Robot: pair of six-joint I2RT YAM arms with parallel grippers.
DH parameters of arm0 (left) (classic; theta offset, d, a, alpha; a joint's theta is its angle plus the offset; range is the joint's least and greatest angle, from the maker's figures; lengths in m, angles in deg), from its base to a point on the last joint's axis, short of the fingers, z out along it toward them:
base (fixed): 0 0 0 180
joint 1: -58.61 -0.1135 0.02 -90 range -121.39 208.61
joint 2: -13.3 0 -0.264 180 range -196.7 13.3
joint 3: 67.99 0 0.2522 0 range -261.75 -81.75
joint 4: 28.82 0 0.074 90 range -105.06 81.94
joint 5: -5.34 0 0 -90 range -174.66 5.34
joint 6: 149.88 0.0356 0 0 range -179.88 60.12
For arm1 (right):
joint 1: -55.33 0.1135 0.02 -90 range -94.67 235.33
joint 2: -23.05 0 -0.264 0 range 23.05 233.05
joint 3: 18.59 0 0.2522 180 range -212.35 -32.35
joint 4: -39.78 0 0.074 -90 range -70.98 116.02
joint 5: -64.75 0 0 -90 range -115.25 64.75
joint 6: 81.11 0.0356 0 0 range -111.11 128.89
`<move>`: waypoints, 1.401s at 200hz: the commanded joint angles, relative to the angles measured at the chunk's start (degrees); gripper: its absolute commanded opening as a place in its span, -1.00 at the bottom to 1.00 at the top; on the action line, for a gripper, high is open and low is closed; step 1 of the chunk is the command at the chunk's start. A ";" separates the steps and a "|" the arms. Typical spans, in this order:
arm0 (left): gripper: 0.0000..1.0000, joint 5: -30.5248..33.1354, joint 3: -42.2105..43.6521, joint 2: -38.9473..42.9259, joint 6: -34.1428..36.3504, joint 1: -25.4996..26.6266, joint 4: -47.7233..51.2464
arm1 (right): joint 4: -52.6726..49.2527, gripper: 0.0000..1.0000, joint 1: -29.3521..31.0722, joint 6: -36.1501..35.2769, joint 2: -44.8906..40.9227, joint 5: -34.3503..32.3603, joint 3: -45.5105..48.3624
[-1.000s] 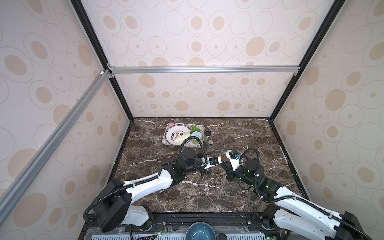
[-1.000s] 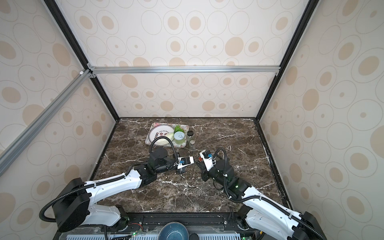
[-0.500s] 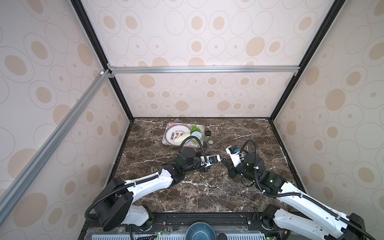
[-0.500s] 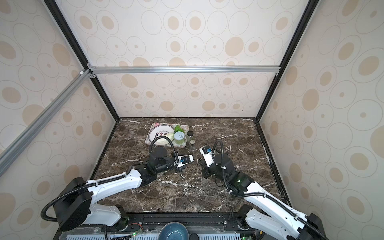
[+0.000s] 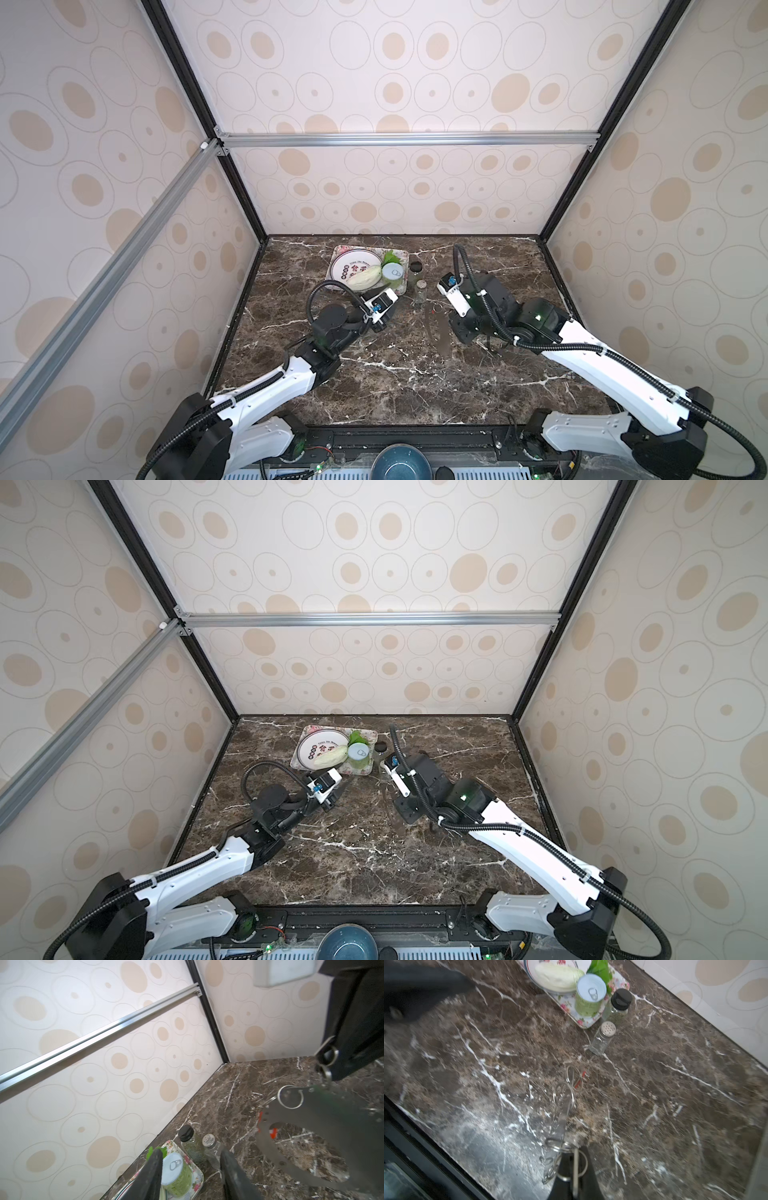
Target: Put the keys on the keyring
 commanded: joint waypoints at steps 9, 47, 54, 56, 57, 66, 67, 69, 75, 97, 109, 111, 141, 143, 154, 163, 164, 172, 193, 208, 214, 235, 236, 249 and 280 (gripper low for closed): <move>-0.09 2.95 0.94 2.78 -4.09 -1.69 -4.76 | -18.77 -1.00 8.10 -6.54 4.95 -18.71 -8.56; -0.07 2.87 1.52 3.89 -4.91 -2.80 -5.13 | -34.55 -1.00 15.79 -15.86 11.49 -25.77 -10.92; -0.07 2.87 1.65 4.04 -5.00 -2.87 -5.15 | -35.24 -1.00 15.87 -16.72 11.69 -27.20 -10.46; -0.07 2.87 1.70 4.06 -5.01 -2.95 -5.15 | -35.52 -1.00 15.90 -16.97 11.71 -27.32 -10.34; -0.07 2.87 1.72 4.11 -5.03 -2.93 -5.15 | -35.63 -1.00 15.91 -17.18 11.72 -27.33 -10.40; -0.07 2.81 1.83 4.29 -5.05 -3.13 -5.15 | -36.96 -1.00 15.87 -18.34 11.63 -26.95 -10.86; -0.07 2.80 1.87 4.31 -5.05 -3.16 -5.15 | -37.10 -1.00 15.89 -18.44 11.63 -26.88 -11.05; -0.07 2.79 1.91 4.33 -5.11 -3.13 -5.15 | -37.46 -1.00 15.86 -18.58 11.63 -26.80 -11.33; -0.07 2.83 2.00 4.49 -5.05 -3.23 -5.15 | -38.66 -1.00 15.89 -18.82 11.63 -26.54 -12.24; -0.06 2.72 2.25 5.02 -5.22 -3.52 -5.15 | -41.66 -1.00 15.91 -19.42 11.65 -26.38 -14.14; -0.06 2.78 2.36 5.27 -5.31 -3.59 -5.23 | -42.30 -1.00 15.91 -20.69 11.22 -26.73 -12.64; -0.06 2.79 2.42 5.29 -5.35 -3.59 -5.24 | -42.43 -1.00 15.91 -20.97 11.20 -27.01 -12.25; -0.05 2.70 2.63 5.48 -5.57 -3.74 -5.59 | -43.36 -1.00 15.94 -21.89 11.04 -32.88 -8.44; -0.05 2.70 2.62 5.48 -5.57 -3.71 -5.59 | -43.31 -1.00 15.99 -21.88 11.02 -32.87 -8.30; -0.05 2.78 2.62 5.34 -5.66 -3.85 -5.72 | -43.08 -1.00 15.99 -21.97 10.89 -32.61 -8.17; -0.05 3.02 2.62 5.19 -5.79 -3.91 -5.85 | -42.78 -1.00 15.94 -22.18 10.69 -32.27 -8.10; -0.05 3.03 2.62 5.20 -5.81 -3.94 -5.85 | -42.73 -1.00 15.97 -22.21 10.68 -32.22 -8.09; -0.05 3.35 2.62 5.22 -5.99 -3.92 -6.02 | -42.47 -1.00 16.02 -22.41 10.54 -31.99 -7.94; -0.04 5.06 2.88 5.21 -6.83 -4.30 -6.85 | -42.04 -1.00 16.00 -22.68 10.56 -31.73 -6.95; -0.03 6.92 3.39 5.45 -7.69 -4.72 -7.61 | -41.65 -1.00 16.01 -22.45 10.54 -31.34 -5.95; -0.02 7.68 3.69 5.67 -8.13 -5.02 -7.98 | -41.59 -1.00 16.05 -22.39 10.49 -31.04 -5.65; 0.02 10.13 4.91 6.57 -10.10 -6.46 -9.63 | -41.37 -1.00 15.93 -22.25 10.40 -30.40 -5.05; 0.03 10.19 5.00 6.60 -10.21 -6.53 -9.72 | -41.36 -1.00 15.92 -22.24 10.40 -30.41 -5.03; 0.06 11.44 5.88 7.29 -11.85 -7.65 -10.86 | -41.18 -1.00 15.98 -22.15 10.46 -30.17 -5.09; 0.15 12.52 7.71 8.76 -15.07 -10.18 -12.97 | -40.86 -1.00 16.00 -22.15 10.56 -29.93 -5.47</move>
